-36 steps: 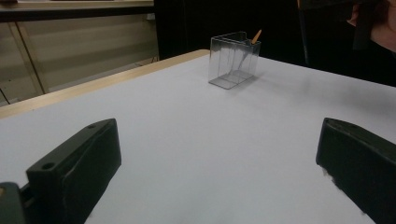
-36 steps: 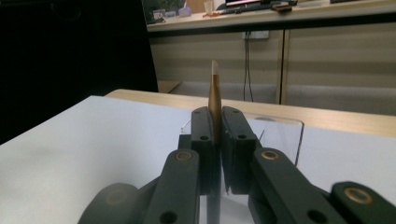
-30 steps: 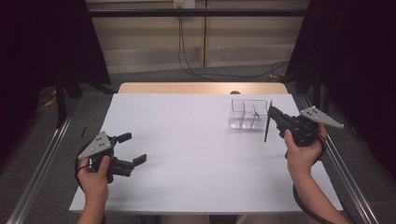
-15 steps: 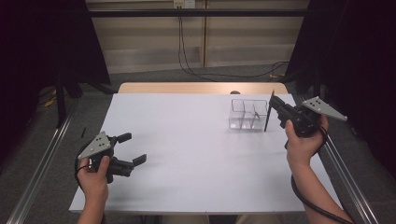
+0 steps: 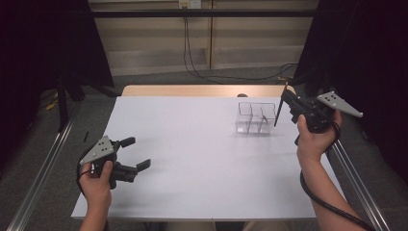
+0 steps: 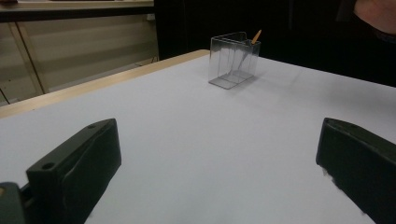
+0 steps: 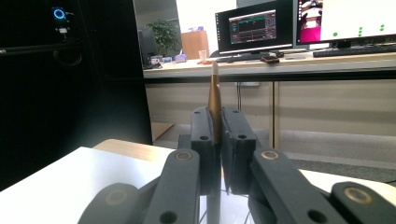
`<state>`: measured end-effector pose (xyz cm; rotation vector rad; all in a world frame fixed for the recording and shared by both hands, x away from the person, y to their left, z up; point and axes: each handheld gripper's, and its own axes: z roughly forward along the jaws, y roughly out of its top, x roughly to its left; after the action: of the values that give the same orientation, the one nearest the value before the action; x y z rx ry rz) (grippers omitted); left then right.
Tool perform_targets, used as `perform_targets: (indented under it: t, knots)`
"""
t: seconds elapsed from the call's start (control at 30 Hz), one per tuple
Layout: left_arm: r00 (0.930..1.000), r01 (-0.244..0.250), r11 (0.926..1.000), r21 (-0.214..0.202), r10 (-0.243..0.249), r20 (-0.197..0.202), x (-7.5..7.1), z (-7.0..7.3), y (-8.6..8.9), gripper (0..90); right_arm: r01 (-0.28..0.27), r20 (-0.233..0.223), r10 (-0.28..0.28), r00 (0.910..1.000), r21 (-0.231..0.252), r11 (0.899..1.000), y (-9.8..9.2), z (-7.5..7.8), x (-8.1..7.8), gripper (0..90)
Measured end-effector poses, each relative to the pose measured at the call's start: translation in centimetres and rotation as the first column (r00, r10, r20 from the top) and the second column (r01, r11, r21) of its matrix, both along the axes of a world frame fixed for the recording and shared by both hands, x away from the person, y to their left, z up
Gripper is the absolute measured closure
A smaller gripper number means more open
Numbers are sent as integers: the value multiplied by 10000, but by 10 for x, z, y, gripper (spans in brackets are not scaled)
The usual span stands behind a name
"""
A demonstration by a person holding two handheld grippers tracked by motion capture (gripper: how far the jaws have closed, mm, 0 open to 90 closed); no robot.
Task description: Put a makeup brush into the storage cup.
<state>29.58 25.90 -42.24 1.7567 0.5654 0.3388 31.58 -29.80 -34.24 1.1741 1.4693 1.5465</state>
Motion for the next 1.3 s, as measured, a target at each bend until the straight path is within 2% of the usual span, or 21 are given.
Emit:
perform_targets:
  t: [0.5, 0.67, 1.3]
  knots:
    - [10000, 49, 10000, 11, -49, 56, 1, -1, -1, 0, 80, 128, -83, 9999, 197, 9998, -2, 4, 15, 847]
    - [10000, 69, 10000, -19, -69, 31, 2, -2, -2, 0, 146, 159, -147, 9998, 55, 9999, -2, 5, 19, 847]
    - [10000, 14, 10000, -63, -14, 13, 2, -3, 1, 0, 411, 196, -414, 9989, 179, 9990, -5, 6, 41, 847]
